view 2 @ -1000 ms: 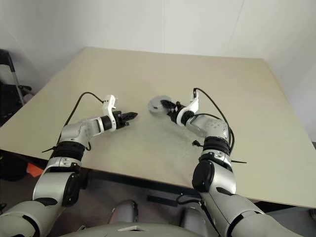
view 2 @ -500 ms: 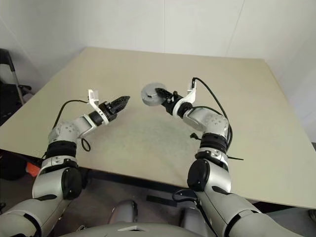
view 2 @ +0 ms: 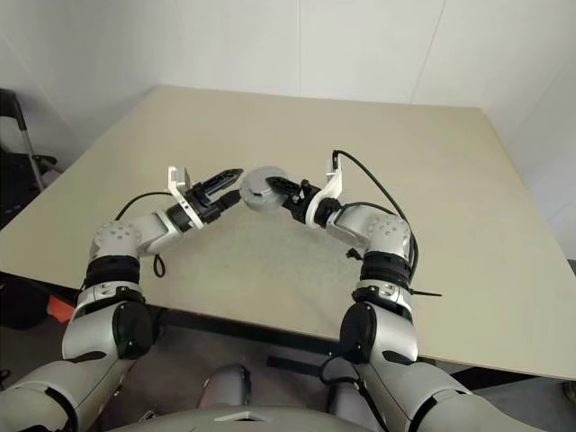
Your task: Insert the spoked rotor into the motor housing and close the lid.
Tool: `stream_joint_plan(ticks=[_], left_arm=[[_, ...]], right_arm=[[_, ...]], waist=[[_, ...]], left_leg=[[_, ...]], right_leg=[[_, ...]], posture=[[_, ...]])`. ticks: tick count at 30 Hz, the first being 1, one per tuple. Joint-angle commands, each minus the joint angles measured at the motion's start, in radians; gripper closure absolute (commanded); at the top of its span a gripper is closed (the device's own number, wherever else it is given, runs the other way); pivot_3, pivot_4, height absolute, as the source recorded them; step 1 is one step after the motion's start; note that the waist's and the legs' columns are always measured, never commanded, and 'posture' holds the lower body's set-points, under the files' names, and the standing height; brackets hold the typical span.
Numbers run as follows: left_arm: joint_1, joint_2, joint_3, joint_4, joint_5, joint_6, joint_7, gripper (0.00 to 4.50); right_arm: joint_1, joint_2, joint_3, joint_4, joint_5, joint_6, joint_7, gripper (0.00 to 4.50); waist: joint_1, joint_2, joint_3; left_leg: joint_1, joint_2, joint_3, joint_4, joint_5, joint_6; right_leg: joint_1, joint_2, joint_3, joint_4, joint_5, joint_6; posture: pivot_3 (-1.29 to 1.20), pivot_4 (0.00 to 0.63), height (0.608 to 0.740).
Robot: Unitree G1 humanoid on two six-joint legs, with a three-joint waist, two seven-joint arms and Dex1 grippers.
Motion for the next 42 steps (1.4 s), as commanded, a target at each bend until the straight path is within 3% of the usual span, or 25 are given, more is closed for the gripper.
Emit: stream_joint_plan(ticks=[1, 12, 15, 18, 19, 28, 35, 42], left_arm=[[-0.039, -0.013, 0.008, 0.023, -0.025, 0.01, 0.0, 0.47], [-0.053, -0.069, -0.007, 0.028, -0.022, 0.023, 0.006, 0.47], [-0.054, -0.069, -0.002, 0.032, -0.022, 0.014, 0.005, 1.1], [-0.055, -0.065, 0.0, 0.035, -0.022, 0.01, 0.003, 2.14], [-0.055, -0.062, 0.003, 0.038, -0.023, 0.008, 0.004, 2.25], [-0.054, -0.054, -0.001, 0.044, -0.02, -0.01, 0.006, 2.25], [-0.052, -0.055, -0.004, 0.045, -0.002, -0.069, 0.013, 2.25], [-0.067, -0.034, 0.076, 0.105, 0.025, -0.315, 0.057, 2.25]], right_arm=[[-0.016, 0.011, 0.014, -0.086, 0.079, 0.019, 0.024, 2.44], [-0.008, 0.007, 0.033, -0.106, 0.079, 0.013, 0.018, 2.44], [-0.008, 0.0, 0.033, -0.097, 0.072, 0.004, 0.02, 2.44], [-0.01, -0.007, 0.035, -0.087, 0.069, -0.004, 0.023, 2.44], [-0.011, -0.008, 0.035, -0.084, 0.066, -0.008, 0.023, 2.44], [-0.003, -0.017, 0.061, -0.09, 0.051, -0.029, 0.045, 2.44], [0.008, -0.044, 0.131, -0.085, -0.05, -0.139, 0.037, 0.06], [0.018, -0.068, 0.158, -0.052, -0.102, -0.21, 0.053, 0.02]], waist=[[0.001, 0.0, 0.0], [0.003, 0.0, 0.0], [0.004, 0.0, 0.0], [0.004, 0.0, 0.0], [0.005, 0.0, 0.0], [0.005, 0.0, 0.0], [0.005, 0.0, 0.0], [0.002, 0.0, 0.0]], left_leg=[[0.0, 0.0, 0.0, 0.0, 0.0, 0.0], [0.0, 0.0, 0.0, 0.001, 0.0, 0.0], [0.0, 0.0, 0.0, 0.001, 0.0, 0.0], [0.0, 0.0, 0.0, 0.001, 0.0, -0.001], [0.0, 0.0, 0.0, 0.001, 0.0, 0.0], [0.0, 0.0, 0.0, 0.002, 0.0, 0.0], [0.0, 0.0, -0.001, 0.003, 0.0, 0.0], [0.0, 0.0, -0.001, 0.004, 0.0, 0.0]], right_leg=[[0.0, 0.0, 0.0, 0.0, 0.0, 0.0], [0.0, 0.0, 0.0, 0.0, 0.0, 0.0], [0.0, 0.0, 0.0, 0.0, 0.0, 0.0], [0.0, 0.0, 0.0, 0.0, 0.0, 0.0], [0.0, 0.0, 0.0, 0.0, 0.0, 0.0], [0.001, 0.0, 0.0, 0.001, 0.0, 0.0], [0.001, -0.001, 0.0, 0.001, 0.0, 0.0], [0.001, 0.0, 0.0, 0.001, 0.0, 0.0]], posture=[[0.0, 0.0, 0.74], [0.0, 0.0, 0.74], [0.0, 0.0, 0.74], [0.0, 0.0, 0.74], [0.0, 0.0, 0.74], [0.0, 0.0, 0.74], [0.0, 0.0, 0.74], [0.0, 0.0, 0.74]])
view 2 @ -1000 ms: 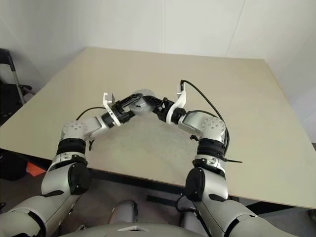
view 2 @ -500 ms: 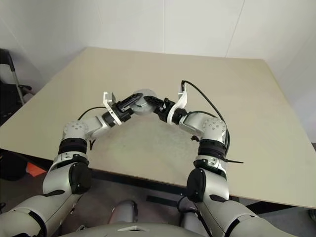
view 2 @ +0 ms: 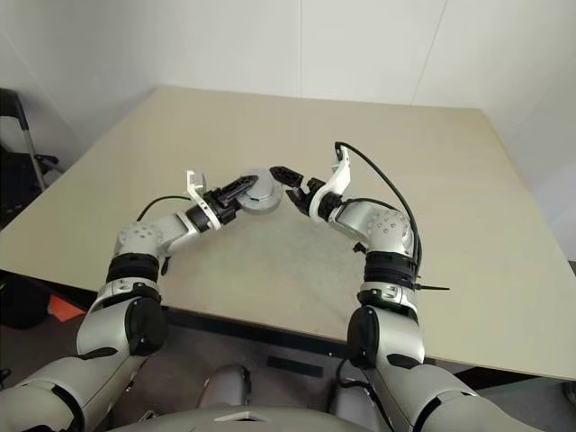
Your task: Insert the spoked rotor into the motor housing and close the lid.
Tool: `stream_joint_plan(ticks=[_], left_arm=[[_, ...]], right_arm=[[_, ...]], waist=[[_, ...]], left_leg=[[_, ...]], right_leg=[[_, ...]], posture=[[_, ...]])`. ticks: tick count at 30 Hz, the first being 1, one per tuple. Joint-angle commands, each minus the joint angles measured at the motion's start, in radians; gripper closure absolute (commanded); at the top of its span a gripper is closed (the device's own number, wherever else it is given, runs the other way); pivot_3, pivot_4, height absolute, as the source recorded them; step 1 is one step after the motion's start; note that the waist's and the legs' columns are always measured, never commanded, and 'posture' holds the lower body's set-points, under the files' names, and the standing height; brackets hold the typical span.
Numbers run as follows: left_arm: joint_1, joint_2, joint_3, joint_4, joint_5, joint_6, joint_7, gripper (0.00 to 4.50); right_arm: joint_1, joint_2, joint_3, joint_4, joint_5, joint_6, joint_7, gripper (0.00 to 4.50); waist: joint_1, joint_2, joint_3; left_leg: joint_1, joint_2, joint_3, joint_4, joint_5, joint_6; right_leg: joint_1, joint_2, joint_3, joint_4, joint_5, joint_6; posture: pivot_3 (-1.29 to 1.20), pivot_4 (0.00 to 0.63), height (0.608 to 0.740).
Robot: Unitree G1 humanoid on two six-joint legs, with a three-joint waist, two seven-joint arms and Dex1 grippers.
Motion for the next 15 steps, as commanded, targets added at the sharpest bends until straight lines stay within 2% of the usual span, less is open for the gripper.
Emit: stream_joint_plan(ticks=[1, 7, 15], left_arm=[[-0.046, 0.035, 0.095, 0.033, -0.016, -0.203, 0.036, 2.25], [-0.074, 0.123, 0.184, 0.169, -0.007, -0.421, 0.115, 2.25], [-0.093, 0.182, 0.207, 0.279, 0.028, -0.545, 0.179, 2.25]], right_arm=[[-0.001, -0.006, 0.009, -0.006, -0.007, -0.036, 0.02, 0.02], [0.0, -0.016, 0.003, -0.002, -0.011, -0.046, 0.021, 0.02], [-0.007, -0.018, 0.007, 0.013, -0.015, -0.05, 0.02, 0.02]], waist=[[-0.002, 0.0, 0.0], [-0.005, 0.0, 0.0], [0.018, 0.0, 0.0]], left_leg=[[0.0, 0.0, 0.0, 0.0, 0.0, 0.0], [0.0, 0.001, 0.0, 0.0, 0.0, 0.0], [-0.001, 0.001, 0.0, 0.002, 0.0, 0.0]], right_leg=[[0.0, 0.0, 0.0, 0.0, 0.0, 0.0], [0.0, 0.001, 0.0, 0.0, 0.0, 0.0], [0.0, 0.0, -0.001, 0.0, 0.0, 0.0]], posture=[[0.0, 0.0, 0.74], [0.0, 0.0, 0.74], [0.0, 0.0, 0.74]])
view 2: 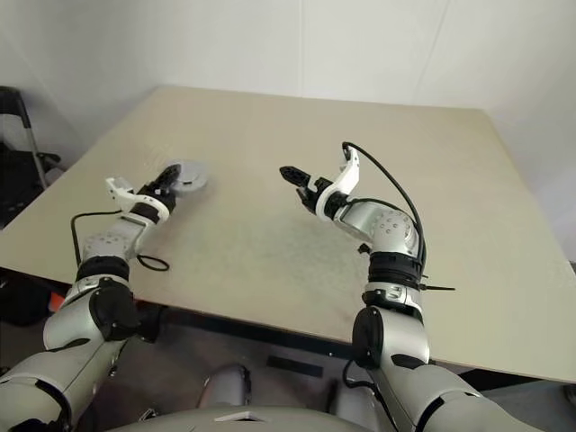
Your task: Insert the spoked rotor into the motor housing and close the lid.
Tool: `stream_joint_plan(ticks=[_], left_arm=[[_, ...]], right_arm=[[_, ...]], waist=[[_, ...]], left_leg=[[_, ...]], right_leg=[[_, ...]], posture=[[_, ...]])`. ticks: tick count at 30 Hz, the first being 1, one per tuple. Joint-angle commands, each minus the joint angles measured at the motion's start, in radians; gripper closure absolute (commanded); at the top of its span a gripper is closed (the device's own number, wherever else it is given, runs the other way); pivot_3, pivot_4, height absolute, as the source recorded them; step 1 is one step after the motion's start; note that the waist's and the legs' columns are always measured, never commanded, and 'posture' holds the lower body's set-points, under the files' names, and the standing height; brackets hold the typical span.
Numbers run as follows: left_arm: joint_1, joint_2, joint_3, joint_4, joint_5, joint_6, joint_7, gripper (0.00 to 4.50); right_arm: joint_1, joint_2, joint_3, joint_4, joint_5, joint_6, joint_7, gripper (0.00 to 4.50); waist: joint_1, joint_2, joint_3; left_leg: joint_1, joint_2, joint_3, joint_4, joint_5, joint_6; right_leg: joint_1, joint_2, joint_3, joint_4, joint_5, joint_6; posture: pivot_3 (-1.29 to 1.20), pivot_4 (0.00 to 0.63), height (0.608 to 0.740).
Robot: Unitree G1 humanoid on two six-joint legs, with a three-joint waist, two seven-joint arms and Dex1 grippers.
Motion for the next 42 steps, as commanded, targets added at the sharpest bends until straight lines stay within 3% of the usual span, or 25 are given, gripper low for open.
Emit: stream_joint_plan(ticks=[1, 8, 15, 27, 30, 34, 42], left_arm=[[-0.054, 0.028, 0.014, 0.009, 0.001, -0.058, 0.024, 2.25], [-0.059, 0.051, 0.017, 0.063, 0.027, -0.124, 0.087, 2.25], [-0.059, 0.083, 0.005, 0.09, 0.06, -0.152, 0.115, 0.06], [-0.086, 0.235, -0.021, 0.112, 0.112, -0.176, 0.041, 0.03], [-0.103, 0.225, -0.108, 0.059, 0.177, -0.194, -0.047, 0.03], [-0.091, 0.141, -0.277, -0.073, 0.302, -0.293, -0.145, 0.03], [0.058, 0.054, -0.673, -0.468, 0.488, -0.256, -0.422, 0.03]], right_arm=[[-0.016, 0.001, 0.002, 0.0, 0.008, -0.013, 0.013, 0.02], [-0.022, 0.001, 0.004, 0.015, 0.005, -0.017, 0.011, 0.02], [-0.027, 0.001, 0.003, 0.024, 0.005, -0.021, 0.007, 0.0], [-0.038, -0.016, 0.028, 0.039, -0.01, -0.027, 0.042, 0.0], [-0.008, -0.074, 0.172, -0.048, -0.154, -0.185, 0.156, 0.0], [0.037, -0.195, 0.334, -0.102, -0.403, -0.5, 0.262, 0.0], [0.128, -0.521, 0.422, -0.058, -0.665, -0.775, 0.426, 0.0]], waist=[[0.0, 0.0, 0.0], [-0.001, -0.001, 0.0], [-0.002, -0.001, 0.0], [-0.003, -0.001, 0.0], [0.006, -0.001, 0.0], [0.022, -0.003, 0.0], [0.021, -0.004, 0.0]], left_leg=[[0.0, 0.0, 0.0, 0.001, 0.0, 0.0], [0.0, 0.001, 0.0, 0.002, 0.0, 0.0], [0.001, 0.001, 0.0, 0.002, 0.0, 0.0], [0.002, 0.001, 0.0, 0.002, 0.0, 0.0], [0.002, 0.0, 0.0, 0.003, 0.0, -0.001], [0.001, 0.0, -0.001, 0.006, 0.0, -0.001], [0.001, 0.0, 0.0, 0.011, 0.0, 0.0]], right_leg=[[0.0, 0.0, 0.0, 0.0, 0.0, 0.0], [0.0, 0.0, 0.0, 0.002, 0.0, 0.0], [0.0, 0.0, 0.0, 0.002, 0.0, 0.0], [0.0, 0.0, 0.0, 0.004, 0.0, 0.0], [0.001, -0.001, 0.0, 0.005, 0.0, 0.0], [0.003, -0.003, -0.001, 0.005, -0.001, -0.001], [0.004, -0.003, 0.001, 0.008, -0.001, -0.001]], posture=[[0.0, 0.0, 0.74], [0.0, 0.0, 0.74], [0.0, 0.0, 0.74], [0.0, 0.0, 0.74], [0.0, 0.0, 0.74], [0.0, 0.0, 0.74], [0.0, 0.0, 0.74]])
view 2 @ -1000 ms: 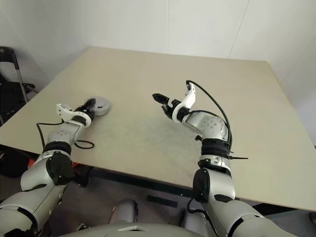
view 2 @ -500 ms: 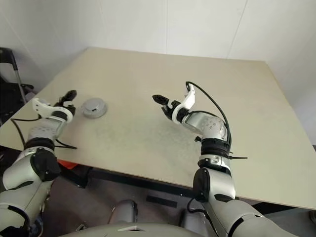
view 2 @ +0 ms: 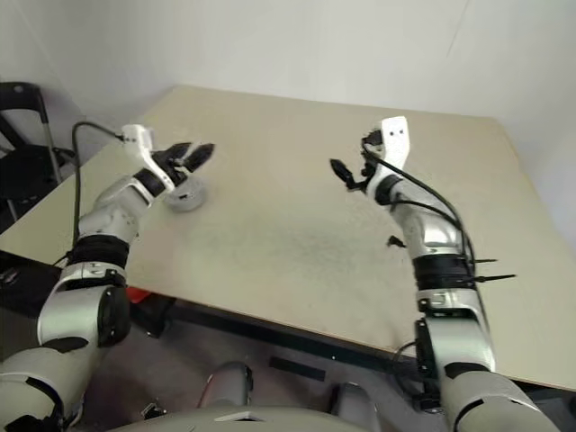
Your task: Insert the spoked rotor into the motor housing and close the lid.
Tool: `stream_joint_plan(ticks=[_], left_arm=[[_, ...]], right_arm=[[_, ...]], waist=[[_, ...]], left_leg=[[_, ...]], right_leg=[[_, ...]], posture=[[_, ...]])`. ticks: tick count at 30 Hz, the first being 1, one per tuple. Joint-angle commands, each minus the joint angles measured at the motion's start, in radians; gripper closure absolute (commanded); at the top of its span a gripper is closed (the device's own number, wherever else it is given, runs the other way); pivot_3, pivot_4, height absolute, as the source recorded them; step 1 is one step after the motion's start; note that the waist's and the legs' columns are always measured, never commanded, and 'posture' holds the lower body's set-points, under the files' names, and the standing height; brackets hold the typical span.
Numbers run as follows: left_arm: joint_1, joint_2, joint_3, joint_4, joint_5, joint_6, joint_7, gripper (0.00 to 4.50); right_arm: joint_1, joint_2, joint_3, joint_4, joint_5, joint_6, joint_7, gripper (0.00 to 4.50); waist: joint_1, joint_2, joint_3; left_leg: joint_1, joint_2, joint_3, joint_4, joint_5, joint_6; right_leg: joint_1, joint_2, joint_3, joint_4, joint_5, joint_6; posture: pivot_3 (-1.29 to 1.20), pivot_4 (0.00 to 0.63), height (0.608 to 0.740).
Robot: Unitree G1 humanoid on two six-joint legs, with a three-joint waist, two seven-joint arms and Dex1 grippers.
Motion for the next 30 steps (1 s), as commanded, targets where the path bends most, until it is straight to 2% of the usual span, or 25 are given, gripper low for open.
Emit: stream_joint_plan(ticks=[1, 4, 9, 22, 30], left_arm=[[0.075, -0.011, -0.173, -0.169, 0.11, -0.017, -0.091, 0.03], [0.128, -0.034, -0.243, -0.244, 0.156, -0.039, -0.096, 0.03], [0.1, -0.061, -0.225, -0.221, 0.147, -0.039, -0.083, 0.03], [0.093, -0.076, -0.238, -0.177, 0.18, -0.079, -0.088, 0.03], [0.04, -0.129, -0.236, -0.082, 0.204, -0.145, -0.062, 0.03]], right_arm=[[0.047, -0.102, 0.056, 0.03, -0.159, -0.152, 0.023, 0.0], [0.07, -0.127, 0.061, 0.096, -0.229, -0.224, -0.016, 0.0], [0.069, -0.094, 0.042, 0.108, -0.218, -0.24, 0.004, 0.0], [0.124, -0.073, 0.009, 0.098, -0.194, -0.218, 0.05, 0.0], [0.194, -0.087, -0.039, 0.027, -0.174, -0.183, 0.047, 0.0]], waist=[[-0.006, 0.0, 0.0], [-0.027, 0.0, 0.0], [-0.057, 0.001, 0.001], [-0.048, 0.001, 0.001], [-0.047, 0.001, 0.001]], left_leg=[[0.001, 0.0, 0.0, 0.0, 0.0, 0.0], [0.001, 0.0, 0.0, 0.0, 0.0, 0.001], [0.0, 0.001, 0.001, 0.005, 0.0, 0.001], [0.001, 0.001, 0.001, 0.007, -0.004, 0.009], [0.001, 0.0, 0.002, 0.008, -0.005, 0.011]], right_leg=[[0.0, 0.0, 0.0, 0.001, 0.0, 0.0], [0.0, 0.001, 0.0, 0.002, -0.001, -0.001], [-0.005, 0.002, 0.002, 0.008, 0.001, -0.003], [-0.001, 0.001, 0.002, 0.005, 0.001, -0.004], [-0.001, 0.001, 0.002, 0.005, 0.001, -0.004]], posture=[[0.0, 0.0, 0.74], [0.0, 0.0, 0.74], [0.0, 0.0, 0.74], [0.0, 0.0, 0.74], [0.0, 0.0, 0.74]])
